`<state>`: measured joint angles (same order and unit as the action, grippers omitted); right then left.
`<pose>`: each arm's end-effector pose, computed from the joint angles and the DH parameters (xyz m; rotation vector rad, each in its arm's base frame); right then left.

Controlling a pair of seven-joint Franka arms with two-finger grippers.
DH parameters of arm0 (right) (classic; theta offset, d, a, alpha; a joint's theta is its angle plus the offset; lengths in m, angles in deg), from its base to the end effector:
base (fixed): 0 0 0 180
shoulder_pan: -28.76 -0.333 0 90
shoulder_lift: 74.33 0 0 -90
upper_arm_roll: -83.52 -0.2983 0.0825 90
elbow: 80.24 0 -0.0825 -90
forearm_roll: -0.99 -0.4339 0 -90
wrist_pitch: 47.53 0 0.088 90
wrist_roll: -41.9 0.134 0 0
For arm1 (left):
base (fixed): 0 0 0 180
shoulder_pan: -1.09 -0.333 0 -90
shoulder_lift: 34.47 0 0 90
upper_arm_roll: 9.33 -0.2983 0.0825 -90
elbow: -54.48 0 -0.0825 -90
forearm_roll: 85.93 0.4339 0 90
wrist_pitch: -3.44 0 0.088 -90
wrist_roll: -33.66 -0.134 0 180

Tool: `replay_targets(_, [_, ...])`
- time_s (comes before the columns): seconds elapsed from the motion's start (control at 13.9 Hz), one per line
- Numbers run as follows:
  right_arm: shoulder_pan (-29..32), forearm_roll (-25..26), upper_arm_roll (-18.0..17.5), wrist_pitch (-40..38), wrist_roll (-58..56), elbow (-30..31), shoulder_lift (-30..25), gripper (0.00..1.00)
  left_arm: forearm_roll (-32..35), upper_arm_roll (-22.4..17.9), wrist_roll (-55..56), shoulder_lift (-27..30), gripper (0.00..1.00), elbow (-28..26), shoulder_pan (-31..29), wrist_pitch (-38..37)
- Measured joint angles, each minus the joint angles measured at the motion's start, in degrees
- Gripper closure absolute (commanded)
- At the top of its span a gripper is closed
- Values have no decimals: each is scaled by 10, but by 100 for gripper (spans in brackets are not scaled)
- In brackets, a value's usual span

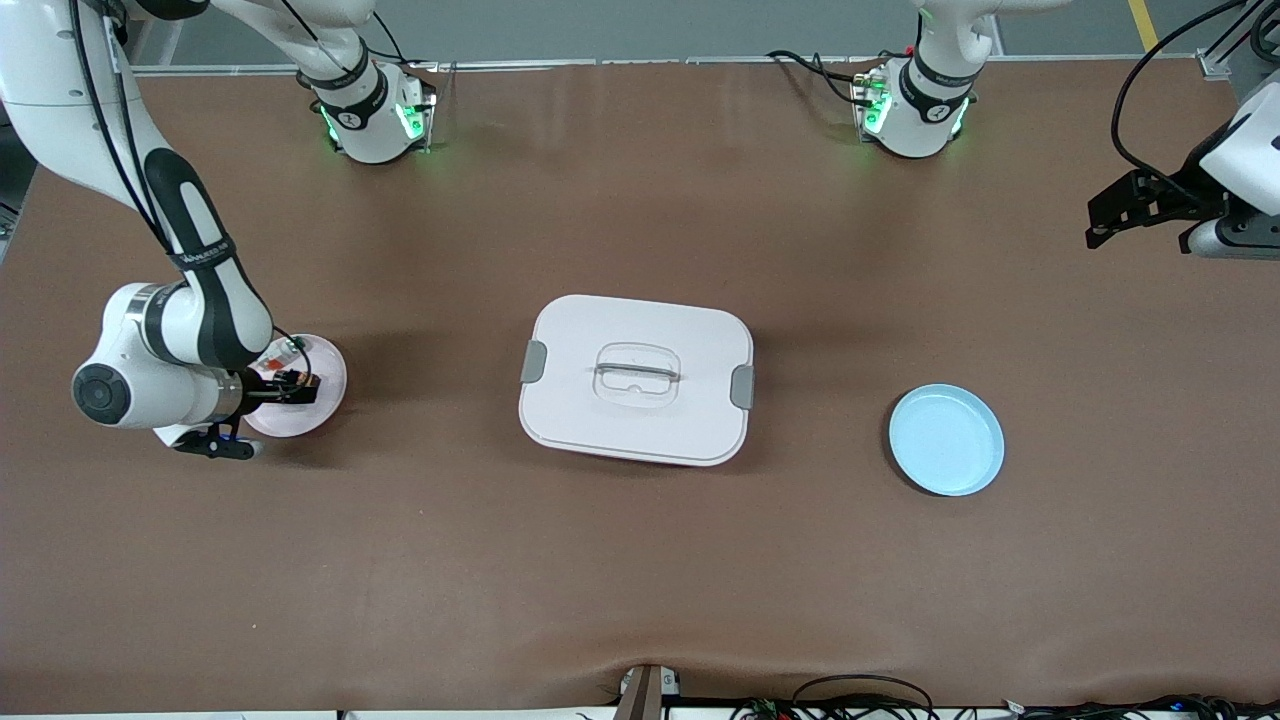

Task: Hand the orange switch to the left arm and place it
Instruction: 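Grasp the orange switch with the right gripper while the left gripper moves out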

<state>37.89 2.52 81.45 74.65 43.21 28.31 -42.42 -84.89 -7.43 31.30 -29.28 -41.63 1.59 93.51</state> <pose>0.6045 -0.0756 0.1059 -3.0800 0.2014 0.4952 0.5759 -0.0224 0.5778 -3.1177 0.1296 0.0232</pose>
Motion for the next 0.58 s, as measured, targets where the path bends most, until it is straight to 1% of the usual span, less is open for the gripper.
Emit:
replay_targets(0.29, [0,0,0,4,-1,10,5,0,-3,1,0,0,0,6,3,0])
replay_targets(0.43, [0,0,0,4,-5,10,5,0,-24,2,0,0,0,14,4,0])
replay_targets(0.58, [0,0,0,4,-11,11,5,0,-59,2,0,0,0,23,4,-4])
